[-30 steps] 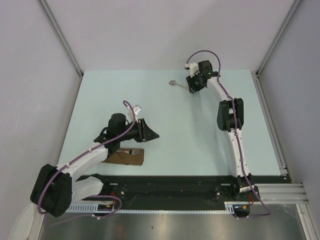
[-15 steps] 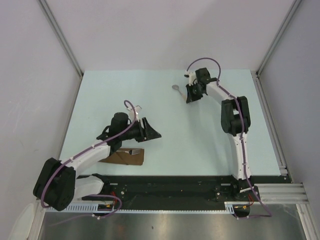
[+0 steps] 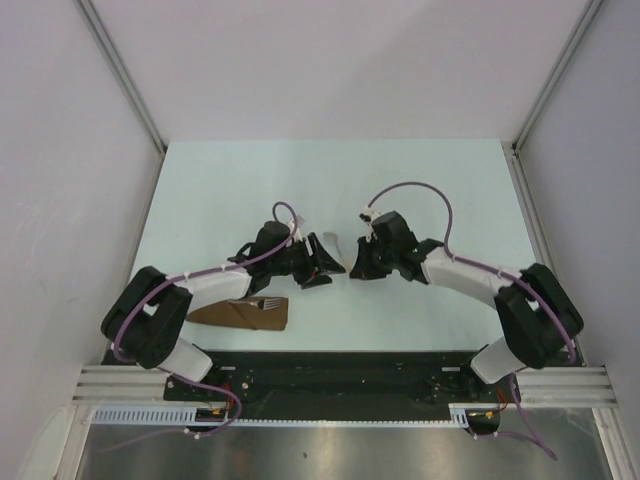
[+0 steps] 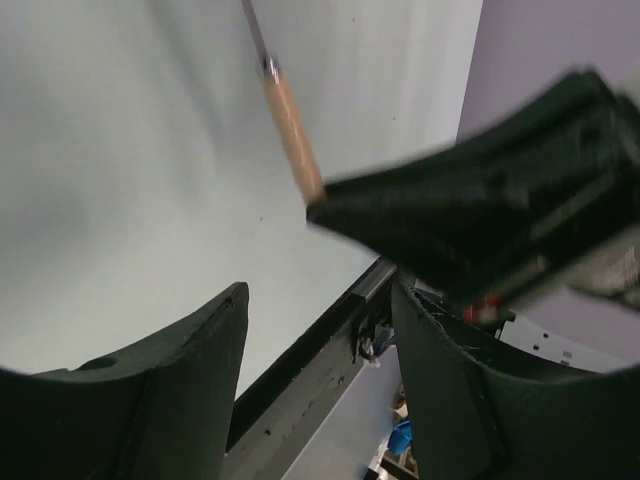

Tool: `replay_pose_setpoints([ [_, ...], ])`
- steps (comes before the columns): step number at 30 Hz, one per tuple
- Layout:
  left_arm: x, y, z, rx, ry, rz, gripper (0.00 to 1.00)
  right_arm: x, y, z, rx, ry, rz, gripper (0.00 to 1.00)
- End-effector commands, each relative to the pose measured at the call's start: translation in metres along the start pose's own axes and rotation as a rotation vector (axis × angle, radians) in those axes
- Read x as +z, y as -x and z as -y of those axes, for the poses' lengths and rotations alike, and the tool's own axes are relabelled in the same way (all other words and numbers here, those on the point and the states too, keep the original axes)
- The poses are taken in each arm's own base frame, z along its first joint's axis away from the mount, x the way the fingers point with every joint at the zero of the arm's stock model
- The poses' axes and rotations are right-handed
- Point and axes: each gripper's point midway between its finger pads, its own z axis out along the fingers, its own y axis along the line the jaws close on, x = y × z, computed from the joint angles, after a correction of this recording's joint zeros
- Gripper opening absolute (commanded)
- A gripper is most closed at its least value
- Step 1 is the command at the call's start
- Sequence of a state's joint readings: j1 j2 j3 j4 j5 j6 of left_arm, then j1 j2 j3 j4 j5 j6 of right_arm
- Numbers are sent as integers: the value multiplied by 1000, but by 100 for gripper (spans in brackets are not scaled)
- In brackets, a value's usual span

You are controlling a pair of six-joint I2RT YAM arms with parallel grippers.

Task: Fold the napkin into a case and place the utensils inside
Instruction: Pass from the right arm to the left, then pass from the left arm to the right

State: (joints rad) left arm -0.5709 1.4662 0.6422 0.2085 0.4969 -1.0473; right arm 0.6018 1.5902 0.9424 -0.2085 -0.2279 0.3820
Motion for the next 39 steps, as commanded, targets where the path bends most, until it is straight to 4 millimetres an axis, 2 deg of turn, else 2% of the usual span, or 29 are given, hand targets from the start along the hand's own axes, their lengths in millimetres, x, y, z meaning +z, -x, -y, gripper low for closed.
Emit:
replay_pose_setpoints([
  [1, 21, -2, 17, -92, -30, -6, 64, -21, 7, -39, 118, 63, 199, 0],
  [2, 24, -4, 16, -103, -31, -11, 63, -23, 3, -42, 124, 61, 207, 0],
  [4, 27, -11, 12, -129, -17, -21, 62, -32, -5, -60, 131, 110, 239, 0],
  [5, 27, -10, 11, -131, -7, -10, 62, -35, -6, -62, 135, 101, 259, 0],
  [7, 25, -12, 14, -108, -2, -2, 62, -42, -9, -77, 146, 152, 278, 0],
  [8, 25, -11, 13, -101, 6, 10, 59, -41, -17, -79, 146, 162, 267, 0],
  [10, 20, -10, 21, -58, -15, 23, 45, -41, -27, -89, 136, 183, 253, 0],
  [11, 18, -9, 21, -40, -11, 29, 33, -41, -31, -91, 130, 189, 242, 0],
  [13, 14, -6, 18, 19, 23, 47, 27, -45, -33, -98, 126, 218, 248, 0],
  [14, 12, -6, 18, 33, 26, 49, 18, -47, -32, -100, 129, 228, 256, 0],
  [15, 11, -6, 18, 53, 23, 47, 14, -47, -33, -101, 129, 231, 255, 0],
  [17, 7, -4, 26, 97, 6, 57, 5, -49, -37, -102, 115, 236, 226, 0],
  [18, 6, -1, 25, 165, 22, 74, 2, -52, -33, -102, 113, 225, 221, 10],
  [19, 3, 1, 29, 208, 50, 73, 1, -52, -44, -91, 110, 173, 178, 19],
  [20, -1, 4, 32, 265, 70, 88, 0, -59, -40, -87, 109, 155, 199, 27],
  [21, -5, 3, 22, 367, 144, 88, 0, -62, -44, -79, 107, 123, 183, 41],
  [23, -14, 8, 36, 531, 146, 117, 0, -79, -31, -72, 124, 106, 241, 53],
  [24, -15, 3, 40, 581, 133, 112, 0, -84, -26, -70, 132, 108, 253, 60],
  [26, -19, -5, 50, 657, 57, 99, 0, -102, -13, -76, 139, 155, 291, 66],
  [27, -21, -9, 54, 675, 23, 91, 0, -109, -3, -71, 135, 161, 322, 70],
  [28, -21, -18, 60, 698, -48, 69, 0, -117, 4, -81, 120, 230, 338, 71],
  [30, -25, -24, 69, 726, -106, 62, 0, -126, 23, -72, 139, 243, 382, 73],
  [33, -27, -29, 67, 739, -102, 47, 0, -135, 40, -71, 171, 281, 392, 74],
  [36, -29, -35, 72, 767, -133, 32, 0, -141, 53, -89, 164, 372, 423, 74],
  [39, -29, -40, 75, 762, -165, 16, 0, -143, 57, -112, 132, 470, 431, 72],
])
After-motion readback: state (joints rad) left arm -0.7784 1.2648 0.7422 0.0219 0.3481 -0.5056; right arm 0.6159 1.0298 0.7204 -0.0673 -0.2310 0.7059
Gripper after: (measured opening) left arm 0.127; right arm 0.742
